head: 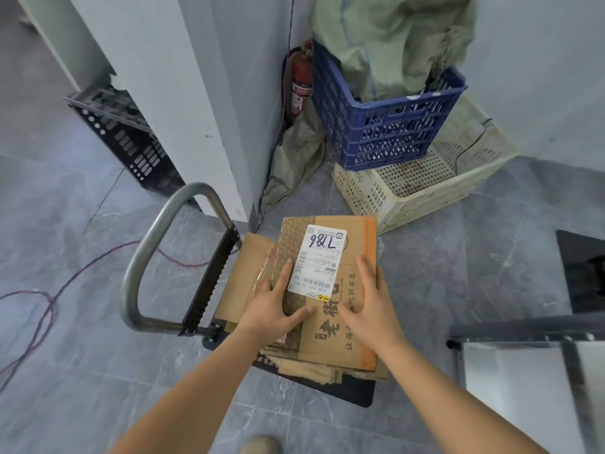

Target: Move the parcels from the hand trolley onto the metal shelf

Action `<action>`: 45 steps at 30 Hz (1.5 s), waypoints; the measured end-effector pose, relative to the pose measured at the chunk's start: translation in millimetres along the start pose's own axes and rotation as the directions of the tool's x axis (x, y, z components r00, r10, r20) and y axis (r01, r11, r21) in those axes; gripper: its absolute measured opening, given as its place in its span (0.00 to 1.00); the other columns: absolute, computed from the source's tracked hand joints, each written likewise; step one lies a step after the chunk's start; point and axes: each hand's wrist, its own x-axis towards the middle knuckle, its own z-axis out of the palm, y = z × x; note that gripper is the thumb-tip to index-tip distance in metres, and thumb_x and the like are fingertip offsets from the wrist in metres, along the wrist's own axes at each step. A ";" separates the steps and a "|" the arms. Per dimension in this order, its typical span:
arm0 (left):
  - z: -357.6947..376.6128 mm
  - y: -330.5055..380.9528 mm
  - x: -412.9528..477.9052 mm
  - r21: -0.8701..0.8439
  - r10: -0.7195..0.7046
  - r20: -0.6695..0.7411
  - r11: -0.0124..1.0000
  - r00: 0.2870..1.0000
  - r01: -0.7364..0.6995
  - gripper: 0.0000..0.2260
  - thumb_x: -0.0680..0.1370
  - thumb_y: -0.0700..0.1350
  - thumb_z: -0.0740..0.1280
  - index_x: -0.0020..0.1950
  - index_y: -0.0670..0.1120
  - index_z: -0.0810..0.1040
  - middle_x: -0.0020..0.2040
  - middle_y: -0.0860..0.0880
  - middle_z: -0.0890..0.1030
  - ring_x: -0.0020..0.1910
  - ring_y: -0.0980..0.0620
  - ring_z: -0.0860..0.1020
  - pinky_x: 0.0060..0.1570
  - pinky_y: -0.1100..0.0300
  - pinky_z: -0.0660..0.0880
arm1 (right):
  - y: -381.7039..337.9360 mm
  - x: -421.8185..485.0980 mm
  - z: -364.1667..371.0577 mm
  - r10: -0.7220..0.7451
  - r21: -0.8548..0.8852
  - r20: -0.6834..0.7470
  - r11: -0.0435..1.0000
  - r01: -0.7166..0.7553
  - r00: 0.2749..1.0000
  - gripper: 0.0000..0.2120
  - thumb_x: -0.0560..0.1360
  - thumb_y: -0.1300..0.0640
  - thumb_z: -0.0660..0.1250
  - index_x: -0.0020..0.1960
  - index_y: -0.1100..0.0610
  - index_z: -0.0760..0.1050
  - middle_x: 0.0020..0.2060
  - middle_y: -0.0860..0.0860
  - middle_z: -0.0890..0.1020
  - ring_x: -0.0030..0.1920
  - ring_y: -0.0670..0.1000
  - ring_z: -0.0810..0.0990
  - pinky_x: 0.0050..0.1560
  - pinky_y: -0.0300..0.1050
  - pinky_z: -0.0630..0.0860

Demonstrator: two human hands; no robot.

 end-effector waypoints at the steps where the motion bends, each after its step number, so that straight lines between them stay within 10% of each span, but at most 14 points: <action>1: -4.6 10.0 -3.1 0.009 0.008 0.001 1.000 1.000 -0.008 0.44 0.71 0.68 0.62 0.73 0.63 0.32 0.77 0.46 0.54 0.70 0.45 0.67 0.65 0.50 0.71 | -1.5 -3.8 -8.0 -0.004 0.009 -0.019 1.000 0.005 1.000 0.42 0.74 0.55 0.66 0.75 0.41 0.41 0.76 0.48 0.45 0.74 0.50 0.56 0.68 0.45 0.64; 21: -66.8 304.7 -139.5 0.207 0.366 0.093 0.903 0.926 -0.377 0.42 0.73 0.66 0.62 0.76 0.57 0.38 0.76 0.40 0.55 0.70 0.41 0.67 0.67 0.51 0.67 | -56.9 -196.9 -253.5 0.189 0.226 -0.449 0.970 -0.094 0.873 0.38 0.74 0.54 0.66 0.77 0.48 0.48 0.74 0.52 0.57 0.71 0.53 0.63 0.67 0.49 0.66; 45: -38.4 459.1 -287.9 0.287 0.704 0.506 0.408 0.498 -0.867 0.44 0.72 0.68 0.60 0.77 0.54 0.38 0.78 0.41 0.53 0.76 0.41 0.54 0.72 0.51 0.57 | -80.9 -427.2 -300.8 0.537 0.501 -0.765 0.843 -0.196 0.355 0.38 0.73 0.49 0.67 0.76 0.47 0.51 0.71 0.54 0.65 0.67 0.55 0.69 0.66 0.50 0.69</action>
